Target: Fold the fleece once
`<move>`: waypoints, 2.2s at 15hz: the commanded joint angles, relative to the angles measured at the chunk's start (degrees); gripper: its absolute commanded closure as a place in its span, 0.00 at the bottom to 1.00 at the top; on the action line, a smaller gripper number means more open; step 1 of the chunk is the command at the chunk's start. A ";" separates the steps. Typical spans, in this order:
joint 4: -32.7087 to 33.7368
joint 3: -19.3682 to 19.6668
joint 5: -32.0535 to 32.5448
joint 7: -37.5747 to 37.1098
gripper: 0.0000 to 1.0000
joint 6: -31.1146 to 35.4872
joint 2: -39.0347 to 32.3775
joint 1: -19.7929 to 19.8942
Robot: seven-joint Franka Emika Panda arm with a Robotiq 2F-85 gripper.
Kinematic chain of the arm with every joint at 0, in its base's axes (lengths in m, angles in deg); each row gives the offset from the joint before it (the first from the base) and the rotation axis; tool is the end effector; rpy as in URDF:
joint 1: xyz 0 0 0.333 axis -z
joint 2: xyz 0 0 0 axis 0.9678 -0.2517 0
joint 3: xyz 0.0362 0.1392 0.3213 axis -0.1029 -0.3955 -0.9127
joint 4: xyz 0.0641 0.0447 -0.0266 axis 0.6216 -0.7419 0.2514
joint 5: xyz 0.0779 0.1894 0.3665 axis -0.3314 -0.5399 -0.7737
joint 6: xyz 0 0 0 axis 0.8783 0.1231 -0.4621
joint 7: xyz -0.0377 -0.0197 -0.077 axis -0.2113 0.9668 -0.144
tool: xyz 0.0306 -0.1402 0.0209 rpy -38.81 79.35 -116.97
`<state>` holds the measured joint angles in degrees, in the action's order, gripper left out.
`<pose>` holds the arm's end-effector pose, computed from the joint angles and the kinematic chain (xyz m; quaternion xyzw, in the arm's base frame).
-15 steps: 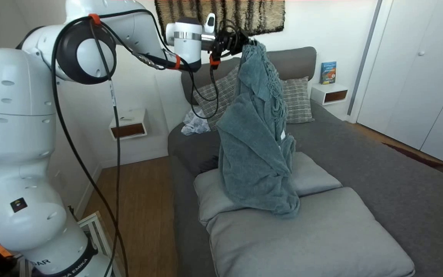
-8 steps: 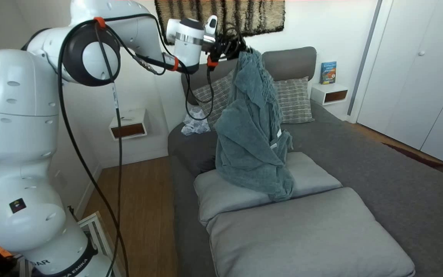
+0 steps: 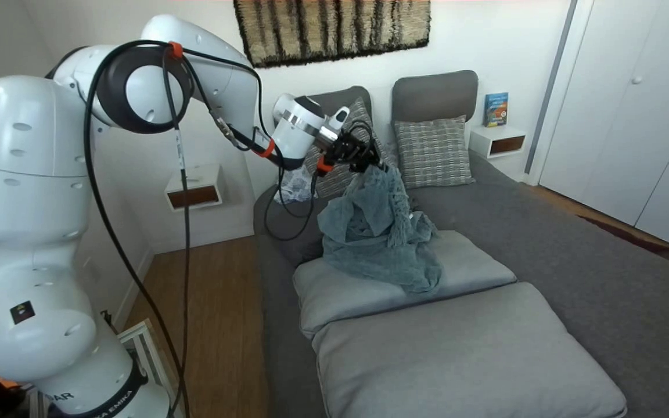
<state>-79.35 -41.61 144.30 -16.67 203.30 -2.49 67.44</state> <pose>0.7441 0.1027 0.3517 0.8660 0.1783 0.2583 0.3892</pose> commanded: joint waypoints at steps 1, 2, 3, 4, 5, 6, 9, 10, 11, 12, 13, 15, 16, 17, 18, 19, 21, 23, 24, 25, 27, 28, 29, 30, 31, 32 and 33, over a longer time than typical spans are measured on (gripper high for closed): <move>-8.26 2.50 -0.49 -0.74 0.98 -2.61 3.50 1.60; -9.46 3.37 1.24 -2.19 0.98 -2.26 3.35 1.96; -10.20 4.05 2.10 -3.01 0.98 -2.34 2.88 2.35; -10.75 4.83 4.00 -4.79 0.98 -0.98 2.35 2.83; -11.12 5.14 4.95 -4.91 0.98 0.11 1.83 3.51; -11.45 5.26 5.40 -5.35 0.98 1.42 1.51 4.31; -10.14 4.70 4.10 -4.80 0.93 1.84 0.08 5.02; -10.25 4.91 4.39 -5.26 0.93 2.54 -0.13 5.54; -10.25 5.00 4.52 -5.35 0.93 2.93 -0.23 5.88; -10.25 5.04 4.59 -5.40 0.93 3.08 -0.25 6.00; -10.25 5.04 4.62 -5.46 0.93 3.09 -0.25 5.98; -10.25 5.01 4.67 -5.53 0.98 3.09 -0.25 5.90; -8.52 4.63 3.02 -4.44 0.98 3.91 -1.58 6.56; -6.63 4.65 1.50 -4.51 0.98 3.94 -3.10 7.07; -4.84 4.56 -1.38 -2.65 0.98 4.10 -4.63 7.95; -2.49 4.36 -5.55 -0.41 0.98 5.71 -6.85 9.75; 2.22 4.49 -13.42 4.17 0.98 9.12 -11.77 12.67; 7.83 2.02 -22.25 10.36 0.98 10.11 -17.37 17.03; 10.60 1.89 -27.62 13.93 0.98 9.82 -20.01 18.02; 13.70 0.58 -32.21 17.01 0.98 8.86 -22.72 19.82; 19.19 -0.37 -41.65 21.95 0.98 6.29 -27.21 21.30; 21.19 0.14 -46.30 24.34 0.98 5.19 -28.41 20.97; 23.25 1.30 -51.00 26.60 0.68 3.94 -29.48 20.00; 24.50 3.00 -55.12 28.10 0.66 2.96 -29.51 18.51; 25.47 3.34 -57.91 28.80 0.60 1.78 -28.94 18.11; 26.47 3.39 -60.54 29.88 0.53 0.37 -28.39 17.95; 27.19 3.54 -62.91 30.32 0.46 -2.00 -27.10 17.83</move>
<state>-57.10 -39.20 88.94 10.57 207.14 -30.43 86.79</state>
